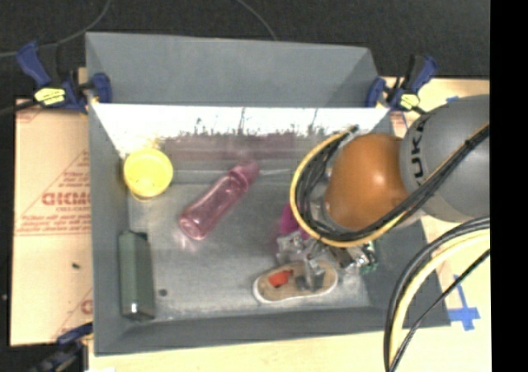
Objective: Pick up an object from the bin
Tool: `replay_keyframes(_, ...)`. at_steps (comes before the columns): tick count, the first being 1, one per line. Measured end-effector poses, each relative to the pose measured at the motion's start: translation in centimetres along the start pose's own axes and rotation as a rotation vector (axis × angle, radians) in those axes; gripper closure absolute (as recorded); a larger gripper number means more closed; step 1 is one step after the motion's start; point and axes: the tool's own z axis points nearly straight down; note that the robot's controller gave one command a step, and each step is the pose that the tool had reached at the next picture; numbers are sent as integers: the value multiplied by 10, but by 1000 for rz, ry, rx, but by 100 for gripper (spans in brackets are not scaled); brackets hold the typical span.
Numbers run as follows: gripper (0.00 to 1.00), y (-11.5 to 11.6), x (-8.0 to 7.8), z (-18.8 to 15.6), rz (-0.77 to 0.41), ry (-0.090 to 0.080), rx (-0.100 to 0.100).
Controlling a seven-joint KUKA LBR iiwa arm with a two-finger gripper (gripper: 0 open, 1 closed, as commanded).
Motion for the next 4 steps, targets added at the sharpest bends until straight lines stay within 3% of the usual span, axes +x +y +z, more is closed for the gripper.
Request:
replay_keyframes(1,100,0,0,0,-1,0,0)
replay_keyframes(2,100,2,0,-40,-1,10,-4)
replay_keyframes(3,100,2,-2,-56,-1,6,-3)
replay_keyframes(4,100,10,-39,-107,-220,6,-4)
